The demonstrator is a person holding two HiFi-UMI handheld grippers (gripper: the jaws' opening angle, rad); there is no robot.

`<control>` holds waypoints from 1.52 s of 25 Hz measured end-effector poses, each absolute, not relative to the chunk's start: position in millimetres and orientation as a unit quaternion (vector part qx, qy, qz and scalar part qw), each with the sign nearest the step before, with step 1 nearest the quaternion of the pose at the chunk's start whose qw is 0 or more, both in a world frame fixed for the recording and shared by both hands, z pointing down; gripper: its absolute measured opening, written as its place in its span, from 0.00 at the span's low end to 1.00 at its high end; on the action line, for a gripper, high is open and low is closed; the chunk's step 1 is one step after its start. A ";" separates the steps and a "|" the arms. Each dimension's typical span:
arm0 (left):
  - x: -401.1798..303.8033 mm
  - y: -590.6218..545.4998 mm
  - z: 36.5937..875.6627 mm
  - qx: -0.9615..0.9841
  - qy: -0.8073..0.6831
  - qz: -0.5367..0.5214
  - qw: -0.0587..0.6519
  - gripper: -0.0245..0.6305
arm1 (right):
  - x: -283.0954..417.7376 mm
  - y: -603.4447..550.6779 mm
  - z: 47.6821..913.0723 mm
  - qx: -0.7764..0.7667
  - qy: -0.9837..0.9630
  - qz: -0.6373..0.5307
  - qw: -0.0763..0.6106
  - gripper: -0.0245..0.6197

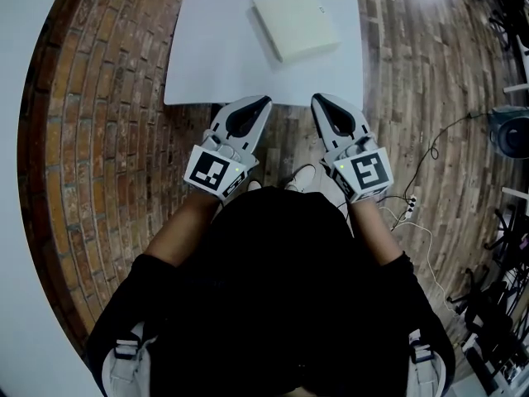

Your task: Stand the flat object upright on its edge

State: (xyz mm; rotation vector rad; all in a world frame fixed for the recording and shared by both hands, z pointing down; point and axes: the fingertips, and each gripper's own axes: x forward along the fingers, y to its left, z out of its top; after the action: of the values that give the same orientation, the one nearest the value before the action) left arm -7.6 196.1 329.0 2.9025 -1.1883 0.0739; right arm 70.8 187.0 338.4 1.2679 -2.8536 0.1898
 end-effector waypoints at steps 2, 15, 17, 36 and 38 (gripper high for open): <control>0.0 194.9 328.4 0.924 -0.382 0.025 0.000 0.07 | 76.9 185.6 338.1 0.400 -0.915 0.056 0.008 0.05; 22.1 193.1 334.2 0.917 -0.399 0.027 0.000 0.07 | 104.7 176.8 341.8 0.390 -0.919 0.051 0.011 0.05; 23.6 190.4 336.9 0.917 -0.399 0.028 0.003 0.07 | 107.2 174.5 345.5 0.392 -0.918 0.054 0.014 0.05; -0.3 64.5 356.2 0.924 -0.381 0.013 0.046 0.07 | 89.1 64.4 367.2 0.407 -0.908 0.074 0.065 0.05; -6.0 44.7 360.7 0.925 -0.376 0.016 0.049 0.07 | 82.3 45.5 369.3 0.405 -0.908 0.075 0.071 0.05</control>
State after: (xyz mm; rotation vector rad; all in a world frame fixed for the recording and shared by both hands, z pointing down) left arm -6.0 44.7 360.7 2.8181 -1.1463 0.0484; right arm 82.3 45.5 369.3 1.2186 -2.7325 0.2258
